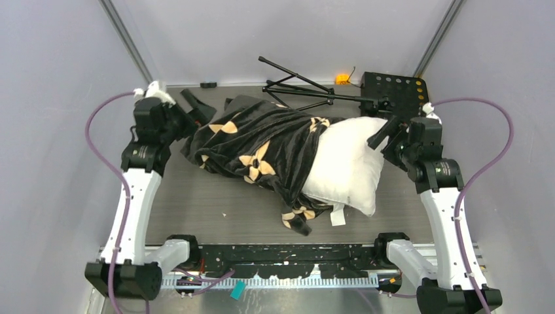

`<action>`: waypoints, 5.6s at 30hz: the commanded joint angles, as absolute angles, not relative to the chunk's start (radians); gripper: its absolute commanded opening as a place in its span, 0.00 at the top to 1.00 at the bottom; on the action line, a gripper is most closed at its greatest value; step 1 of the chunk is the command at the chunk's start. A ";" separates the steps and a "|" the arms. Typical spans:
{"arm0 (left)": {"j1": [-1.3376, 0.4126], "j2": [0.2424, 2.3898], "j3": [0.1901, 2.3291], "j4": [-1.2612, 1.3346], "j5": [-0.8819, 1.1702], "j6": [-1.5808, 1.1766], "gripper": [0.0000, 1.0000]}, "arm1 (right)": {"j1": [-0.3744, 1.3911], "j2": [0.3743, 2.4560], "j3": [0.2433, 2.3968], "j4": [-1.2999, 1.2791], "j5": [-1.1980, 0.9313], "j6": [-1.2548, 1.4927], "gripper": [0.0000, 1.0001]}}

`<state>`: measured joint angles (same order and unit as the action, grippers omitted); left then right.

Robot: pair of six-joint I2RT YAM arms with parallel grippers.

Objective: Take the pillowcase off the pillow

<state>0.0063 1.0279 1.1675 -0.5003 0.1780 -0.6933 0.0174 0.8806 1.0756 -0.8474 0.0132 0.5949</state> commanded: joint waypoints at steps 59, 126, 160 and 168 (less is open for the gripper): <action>0.364 1.622 1.703 -0.636 0.159 -0.629 1.00 | -0.022 0.982 1.134 -0.691 0.446 0.783 1.00; -0.219 0.926 0.983 -0.806 -0.327 -0.615 1.00 | -0.022 0.963 0.839 -0.634 -0.106 0.734 1.00; 0.083 1.868 2.219 -1.161 0.064 -0.525 0.39 | -0.027 1.577 1.865 -0.967 0.059 0.673 0.11; -0.024 1.690 2.059 -1.033 0.007 -0.502 0.14 | -0.026 1.300 1.541 -0.705 -0.095 0.579 0.10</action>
